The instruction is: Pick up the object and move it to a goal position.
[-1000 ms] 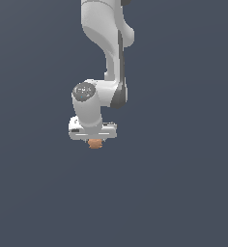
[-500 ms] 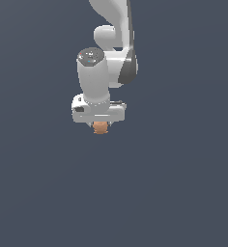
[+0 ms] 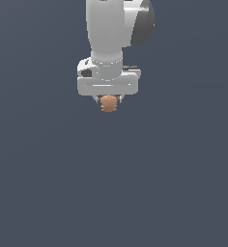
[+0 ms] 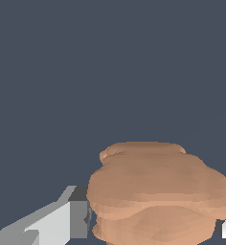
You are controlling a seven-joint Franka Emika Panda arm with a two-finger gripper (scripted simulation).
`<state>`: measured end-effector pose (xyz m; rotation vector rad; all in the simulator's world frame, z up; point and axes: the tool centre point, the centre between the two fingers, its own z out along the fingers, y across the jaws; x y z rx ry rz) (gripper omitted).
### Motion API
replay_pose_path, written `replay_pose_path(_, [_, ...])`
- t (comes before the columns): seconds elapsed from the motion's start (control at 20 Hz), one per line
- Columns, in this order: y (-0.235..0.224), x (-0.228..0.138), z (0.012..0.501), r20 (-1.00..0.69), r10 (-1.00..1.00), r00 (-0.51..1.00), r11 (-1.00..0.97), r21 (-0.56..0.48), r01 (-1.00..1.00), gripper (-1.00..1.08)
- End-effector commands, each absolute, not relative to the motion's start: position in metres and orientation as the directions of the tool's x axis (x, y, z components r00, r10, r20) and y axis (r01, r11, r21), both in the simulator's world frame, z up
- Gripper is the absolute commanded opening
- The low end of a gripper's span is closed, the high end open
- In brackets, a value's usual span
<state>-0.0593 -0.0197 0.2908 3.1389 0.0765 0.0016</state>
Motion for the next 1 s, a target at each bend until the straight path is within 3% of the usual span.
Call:
replay_pose_path(0.0, [-0.010, -0.067, 0.319, 0.000, 0.048, 0.999, -0.999, 0.002, 0.048, -1.00])
replay_pose_path(0.5, [0.021, -0.087, 0.408, 0.000, 0.049, 0.999, -0.999, 0.002, 0.049, -1.00])
replay_pose_path(0.95, [0.033, -0.093, 0.443, 0.000, 0.049, 0.999, -0.999, 0.000, 0.049, -1.00])
